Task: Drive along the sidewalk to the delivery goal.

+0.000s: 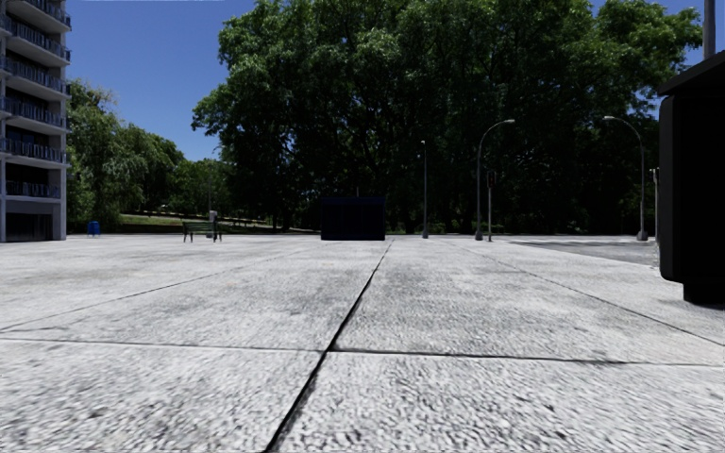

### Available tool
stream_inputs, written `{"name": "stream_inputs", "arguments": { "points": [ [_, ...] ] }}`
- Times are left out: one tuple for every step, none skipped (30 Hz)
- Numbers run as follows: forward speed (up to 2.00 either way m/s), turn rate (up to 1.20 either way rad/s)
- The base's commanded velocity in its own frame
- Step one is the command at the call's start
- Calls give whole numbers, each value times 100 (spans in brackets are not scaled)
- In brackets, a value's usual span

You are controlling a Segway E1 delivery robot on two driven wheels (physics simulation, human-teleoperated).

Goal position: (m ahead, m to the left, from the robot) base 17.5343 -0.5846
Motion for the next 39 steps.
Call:
{"name": "stream_inputs", "arguments": {
  "points": [
    [200, 0],
    [200, 0],
    [200, 0],
    [200, 0],
    [200, 0],
    [200, 0],
    [200, 0],
    [200, 0],
    [200, 0],
    [200, 0],
    [200, 0],
    [200, 0],
    [200, 0],
    [200, 0],
    [200, 0],
    [200, 0],
    [200, 0],
    [200, 0],
    [200, 0],
    [200, 0],
    [200, 0],
    [200, 0],
    [200, 0],
    [200, 0],
    [200, 0],
    [200, 0],
    [200, 0],
    [200, 0],
    [200, 0],
    [200, 0],
    [200, 0],
    [200, 0],
    [200, 0],
    [200, 0],
    [200, 0],
    [200, 0],
    [200, 0],
    [200, 0],
    [200, 0]
  ]
}}
